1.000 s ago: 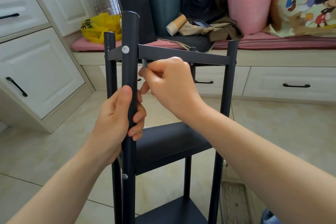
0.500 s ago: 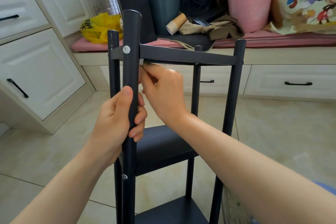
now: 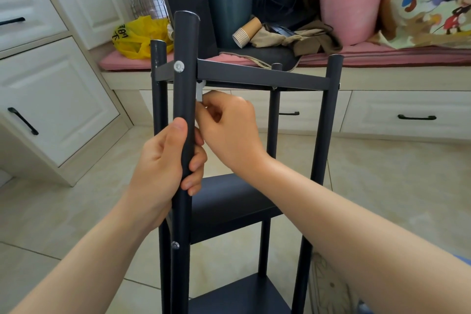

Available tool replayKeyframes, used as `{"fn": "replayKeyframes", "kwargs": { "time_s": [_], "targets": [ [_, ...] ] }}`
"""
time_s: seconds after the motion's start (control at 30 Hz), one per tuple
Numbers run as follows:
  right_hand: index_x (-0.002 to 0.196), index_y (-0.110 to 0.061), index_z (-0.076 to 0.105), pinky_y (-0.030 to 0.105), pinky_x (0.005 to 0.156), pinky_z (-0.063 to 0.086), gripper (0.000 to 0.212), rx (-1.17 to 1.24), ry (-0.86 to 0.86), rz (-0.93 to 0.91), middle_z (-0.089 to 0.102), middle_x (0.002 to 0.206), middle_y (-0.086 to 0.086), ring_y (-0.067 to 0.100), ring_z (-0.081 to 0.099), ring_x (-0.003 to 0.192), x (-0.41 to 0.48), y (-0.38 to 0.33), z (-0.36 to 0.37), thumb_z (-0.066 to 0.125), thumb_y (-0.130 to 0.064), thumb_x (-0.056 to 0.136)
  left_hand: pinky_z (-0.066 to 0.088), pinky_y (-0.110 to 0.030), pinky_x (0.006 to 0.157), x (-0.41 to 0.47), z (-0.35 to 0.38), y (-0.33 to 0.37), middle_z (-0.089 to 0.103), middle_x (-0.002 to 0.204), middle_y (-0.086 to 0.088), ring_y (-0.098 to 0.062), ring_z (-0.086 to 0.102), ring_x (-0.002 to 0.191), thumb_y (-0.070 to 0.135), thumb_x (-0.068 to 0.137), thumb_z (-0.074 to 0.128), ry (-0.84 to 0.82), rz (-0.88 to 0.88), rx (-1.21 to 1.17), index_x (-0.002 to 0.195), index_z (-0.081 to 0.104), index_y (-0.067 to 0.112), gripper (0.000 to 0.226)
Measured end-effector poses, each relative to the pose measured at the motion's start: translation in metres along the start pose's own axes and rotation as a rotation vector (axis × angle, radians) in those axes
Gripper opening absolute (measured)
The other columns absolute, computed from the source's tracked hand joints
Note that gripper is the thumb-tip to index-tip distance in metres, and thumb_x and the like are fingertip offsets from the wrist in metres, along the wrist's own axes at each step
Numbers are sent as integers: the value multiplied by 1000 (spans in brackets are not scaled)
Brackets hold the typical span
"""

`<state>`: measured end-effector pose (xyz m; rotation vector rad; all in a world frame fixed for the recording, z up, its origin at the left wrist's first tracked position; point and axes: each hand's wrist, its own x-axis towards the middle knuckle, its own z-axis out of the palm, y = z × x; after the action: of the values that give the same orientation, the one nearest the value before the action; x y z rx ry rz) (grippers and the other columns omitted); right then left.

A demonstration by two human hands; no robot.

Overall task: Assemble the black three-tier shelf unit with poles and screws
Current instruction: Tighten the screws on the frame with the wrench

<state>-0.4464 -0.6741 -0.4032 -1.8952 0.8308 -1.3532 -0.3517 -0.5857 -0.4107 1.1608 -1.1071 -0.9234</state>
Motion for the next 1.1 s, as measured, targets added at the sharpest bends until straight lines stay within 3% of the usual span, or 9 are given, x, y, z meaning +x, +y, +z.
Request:
{"fn": "replayKeyframes", "kwargs": {
  "time_s": [0.1, 0.23, 0.33, 0.4, 0.53, 0.67, 0.77, 0.9, 1.1],
  "targets": [
    [58, -15, 54, 29, 55, 39, 38, -1, -47, 8, 46, 50, -6, 14, 42, 51, -1, 0, -8, 59, -11, 95, 35, -23, 38, 0, 0, 0, 43, 57, 1, -11, 34, 38, 70, 84, 50, -10, 8, 3, 77, 61, 23, 49],
    [70, -1, 67, 15, 50, 33, 25, 1, -58, -9, 48, 51, -8, 9, 42, 49, -1, -2, -18, 61, -9, 94, 36, -22, 38, -1, 0, 1, 44, 57, 2, -11, 34, 38, 66, 92, 46, 4, 4, 14, 78, 61, 22, 48],
    [75, 2, 69, 20, 51, 35, 24, 13, -72, -6, 55, 55, 2, 9, 42, 50, -2, -6, -24, 61, -9, 94, 36, -22, 38, -1, 0, 1, 43, 57, 1, -11, 34, 39, 62, 93, 44, 10, -1, 12, 79, 60, 20, 47],
    [74, 2, 69, 22, 52, 35, 23, 15, -78, 2, 55, 55, 5, 10, 41, 51, -1, -8, -26, 61, -9, 93, 36, -22, 38, -1, 1, 1, 43, 58, 1, -11, 34, 39, 64, 91, 45, 5, -1, 13, 79, 60, 21, 47],
    [71, 0, 69, 16, 50, 32, 24, 5, -62, 11, 47, 49, -6, 9, 39, 48, 2, -12, -27, 62, -9, 93, 36, -22, 38, -2, 0, 1, 43, 58, 1, -11, 34, 39, 66, 88, 48, -7, -3, 3, 79, 61, 21, 48],
    [67, -4, 69, 24, 57, 44, 29, 10, -34, -32, 62, 55, 1, 13, 53, 51, 2, -13, -24, 62, -10, 94, 36, -22, 38, -2, -1, 1, 43, 58, 1, -11, 34, 39, 66, 89, 47, -2, -6, 0, 78, 61, 22, 47],
    [71, -3, 72, 15, 59, 44, 28, 23, -29, -47, 69, 62, 3, 0, 56, 50, 1, -13, -22, 60, -9, 97, 36, -23, 38, -2, 0, 1, 42, 58, 1, -11, 33, 39, 64, 92, 46, 2, -7, 2, 78, 61, 23, 47],
    [80, -1, 74, 26, 70, 54, 25, -5, 0, -61, 72, 69, 3, 1, 61, 58, 0, -11, -16, 59, -9, 98, 36, -22, 38, -2, 0, 1, 43, 58, 1, -12, 33, 39, 64, 91, 45, -6, -5, 6, 78, 61, 22, 47],
    [81, 1, 73, 30, 71, 55, 23, 41, 83, -94, 72, 73, 4, 4, 62, 62, 0, -5, -6, 60, -8, 98, 36, -22, 38, -2, 1, 1, 42, 58, 1, -11, 33, 39, 68, 93, 48, -30, 2, 4, 80, 60, 21, 51]
  ]
}}
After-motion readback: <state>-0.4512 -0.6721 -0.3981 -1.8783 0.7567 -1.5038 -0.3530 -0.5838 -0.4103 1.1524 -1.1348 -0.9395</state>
